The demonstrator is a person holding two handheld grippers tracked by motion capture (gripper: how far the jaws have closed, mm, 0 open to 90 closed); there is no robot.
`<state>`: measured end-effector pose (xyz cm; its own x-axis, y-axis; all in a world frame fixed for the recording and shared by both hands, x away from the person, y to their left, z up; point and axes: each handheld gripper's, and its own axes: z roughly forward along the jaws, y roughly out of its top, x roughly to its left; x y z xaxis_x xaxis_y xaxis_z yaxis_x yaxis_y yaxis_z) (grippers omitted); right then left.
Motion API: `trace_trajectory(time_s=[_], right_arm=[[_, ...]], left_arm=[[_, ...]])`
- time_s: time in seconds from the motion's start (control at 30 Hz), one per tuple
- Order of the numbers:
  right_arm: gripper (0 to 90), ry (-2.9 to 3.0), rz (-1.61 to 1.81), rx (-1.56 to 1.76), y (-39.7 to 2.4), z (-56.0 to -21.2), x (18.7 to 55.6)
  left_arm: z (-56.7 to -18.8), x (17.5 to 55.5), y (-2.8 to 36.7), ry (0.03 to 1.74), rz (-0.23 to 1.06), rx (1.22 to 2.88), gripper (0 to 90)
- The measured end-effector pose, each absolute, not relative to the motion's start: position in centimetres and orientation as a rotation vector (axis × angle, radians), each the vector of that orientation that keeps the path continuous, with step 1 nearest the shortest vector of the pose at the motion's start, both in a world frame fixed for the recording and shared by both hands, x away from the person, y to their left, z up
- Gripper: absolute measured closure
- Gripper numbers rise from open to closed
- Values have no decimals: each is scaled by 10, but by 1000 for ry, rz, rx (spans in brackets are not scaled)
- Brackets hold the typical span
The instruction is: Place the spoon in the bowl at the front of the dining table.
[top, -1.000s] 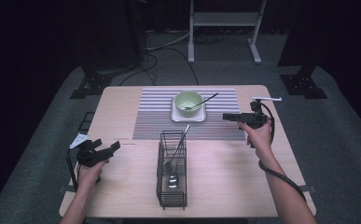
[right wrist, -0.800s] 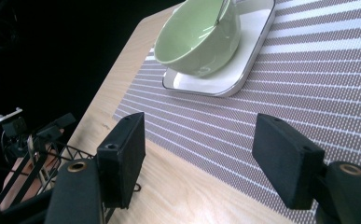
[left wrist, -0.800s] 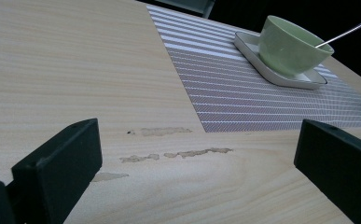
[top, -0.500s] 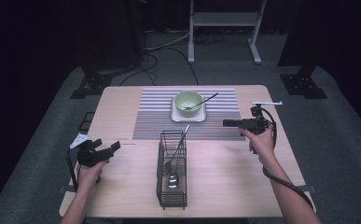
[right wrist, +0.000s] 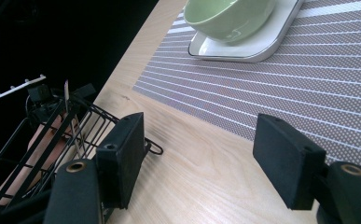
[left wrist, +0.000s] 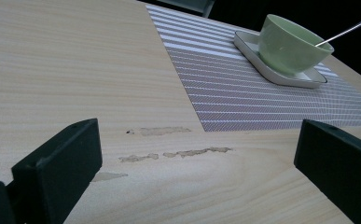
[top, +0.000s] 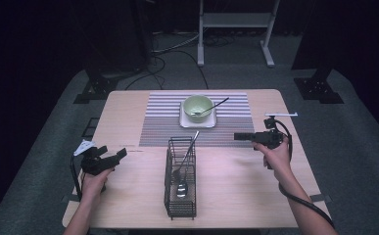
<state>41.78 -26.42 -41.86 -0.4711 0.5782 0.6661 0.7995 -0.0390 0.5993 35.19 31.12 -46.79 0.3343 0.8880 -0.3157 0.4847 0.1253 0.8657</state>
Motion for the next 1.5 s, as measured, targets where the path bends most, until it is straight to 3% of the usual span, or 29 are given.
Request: trace_trajectory(time_s=[1.5], right_arm=[[315, -1950, -1576, -1359, -267, -434, 360]], left_arm=[[-468, 352, 312, 1317, 472, 1505, 0]])
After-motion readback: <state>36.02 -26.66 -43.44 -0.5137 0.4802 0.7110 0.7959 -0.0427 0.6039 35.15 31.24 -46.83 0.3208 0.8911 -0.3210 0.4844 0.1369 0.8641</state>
